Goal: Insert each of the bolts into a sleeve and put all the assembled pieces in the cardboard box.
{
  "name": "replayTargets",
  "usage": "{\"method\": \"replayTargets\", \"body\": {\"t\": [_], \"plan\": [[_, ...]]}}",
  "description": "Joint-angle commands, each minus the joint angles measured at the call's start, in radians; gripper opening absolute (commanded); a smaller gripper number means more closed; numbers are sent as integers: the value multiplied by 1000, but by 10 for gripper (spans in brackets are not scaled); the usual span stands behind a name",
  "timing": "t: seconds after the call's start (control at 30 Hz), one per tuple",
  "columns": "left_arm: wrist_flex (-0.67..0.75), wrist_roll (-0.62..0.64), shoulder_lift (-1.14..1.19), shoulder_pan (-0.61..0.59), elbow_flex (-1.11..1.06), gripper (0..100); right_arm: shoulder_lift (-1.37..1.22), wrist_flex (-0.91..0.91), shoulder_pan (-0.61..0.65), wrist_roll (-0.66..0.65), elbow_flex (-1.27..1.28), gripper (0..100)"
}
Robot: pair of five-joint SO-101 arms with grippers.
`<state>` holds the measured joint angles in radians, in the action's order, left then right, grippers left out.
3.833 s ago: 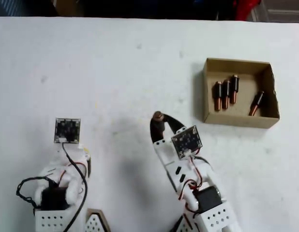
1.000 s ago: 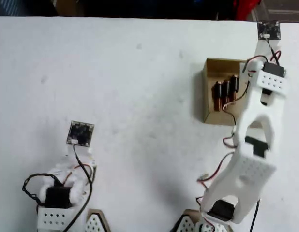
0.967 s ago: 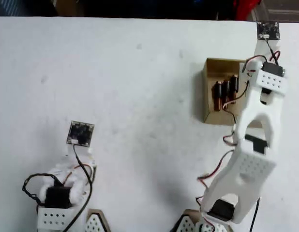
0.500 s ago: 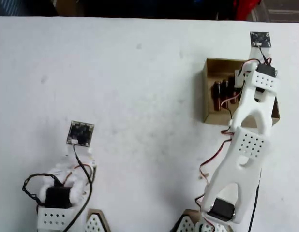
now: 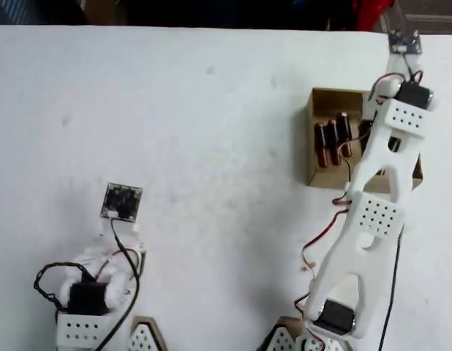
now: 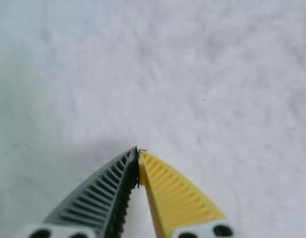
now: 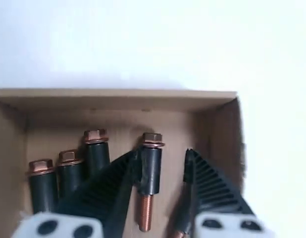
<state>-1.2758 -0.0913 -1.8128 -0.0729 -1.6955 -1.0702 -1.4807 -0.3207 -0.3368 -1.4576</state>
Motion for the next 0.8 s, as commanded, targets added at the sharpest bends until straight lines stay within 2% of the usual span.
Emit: {"method": "replayTargets", "body": {"t": [0.0,0.13,0.3,0.77], "plan": [[-8,-8,-5,-12,3,24,25,-117,18,-8,-222,95],[-8,-6,-5,-12,3,24,99,-157,38,-8,-176,14],[-8,-5,-5,-12,3,24,170,-236,88,-6,-207,15],[-8,-5,-5,-12,3,24,423,-245,119,38,-206,15]]}}
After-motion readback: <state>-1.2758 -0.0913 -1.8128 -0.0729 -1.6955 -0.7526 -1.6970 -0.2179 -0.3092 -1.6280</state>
